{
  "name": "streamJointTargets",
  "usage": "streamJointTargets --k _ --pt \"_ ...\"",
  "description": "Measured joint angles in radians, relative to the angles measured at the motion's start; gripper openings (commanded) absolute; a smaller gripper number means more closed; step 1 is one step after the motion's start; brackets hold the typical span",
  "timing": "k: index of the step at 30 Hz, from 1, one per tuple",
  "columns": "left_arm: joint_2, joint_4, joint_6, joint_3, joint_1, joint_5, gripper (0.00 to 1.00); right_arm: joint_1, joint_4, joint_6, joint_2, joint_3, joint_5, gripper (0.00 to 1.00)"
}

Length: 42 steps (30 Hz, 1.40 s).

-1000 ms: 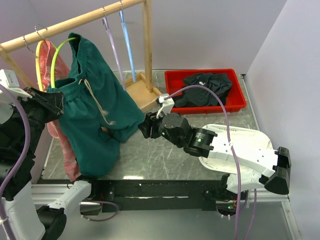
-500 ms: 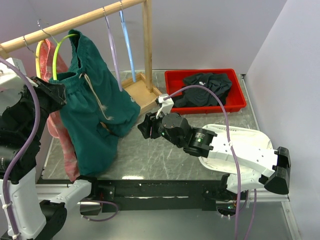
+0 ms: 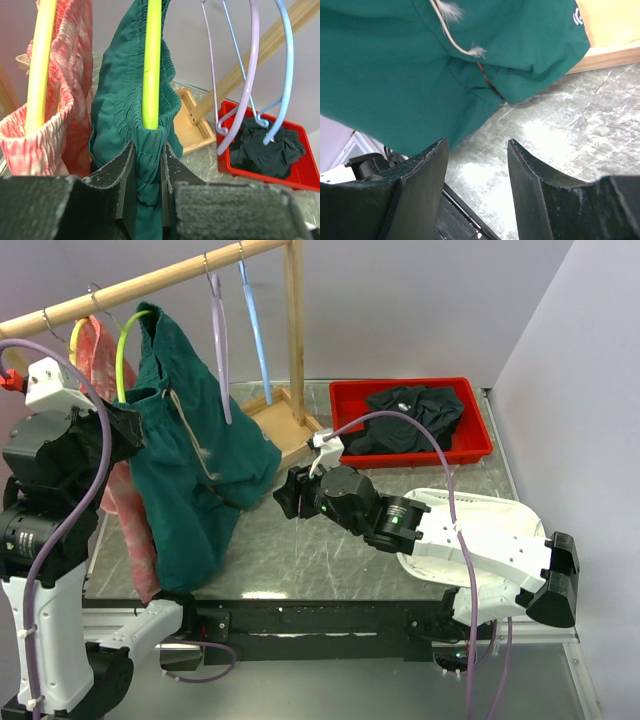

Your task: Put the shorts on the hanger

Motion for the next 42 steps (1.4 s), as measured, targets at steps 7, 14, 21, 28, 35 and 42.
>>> streamJointTargets --k 7,14,21,28,35,42 --pt "-0.015 0.066 -0.012 -0.076 0.001 -0.057 0.11 0.000 0.008 -0.001 0.004 -0.002 -0.003 0.59" --pt "-0.053 0.139 -0.042 -0.203 0.001 -0.074 0.10 0.000 0.022 -0.001 0.004 -0.014 -0.004 0.59" --pt "-0.084 0.206 -0.061 -0.295 0.001 -0.069 0.13 0.000 0.022 0.000 0.004 -0.023 -0.004 0.59" --pt "-0.102 0.206 -0.068 -0.311 0.003 -0.070 0.55 0.000 0.022 0.000 0.004 -0.023 -0.004 0.59" --pt "-0.092 0.071 -0.060 -0.178 0.006 -0.051 0.97 0.000 0.019 -0.001 0.005 -0.035 -0.004 0.62" --pt "-0.138 0.039 -0.027 -0.013 0.006 0.040 0.97 0.000 0.011 -0.015 0.002 -0.035 0.000 0.71"
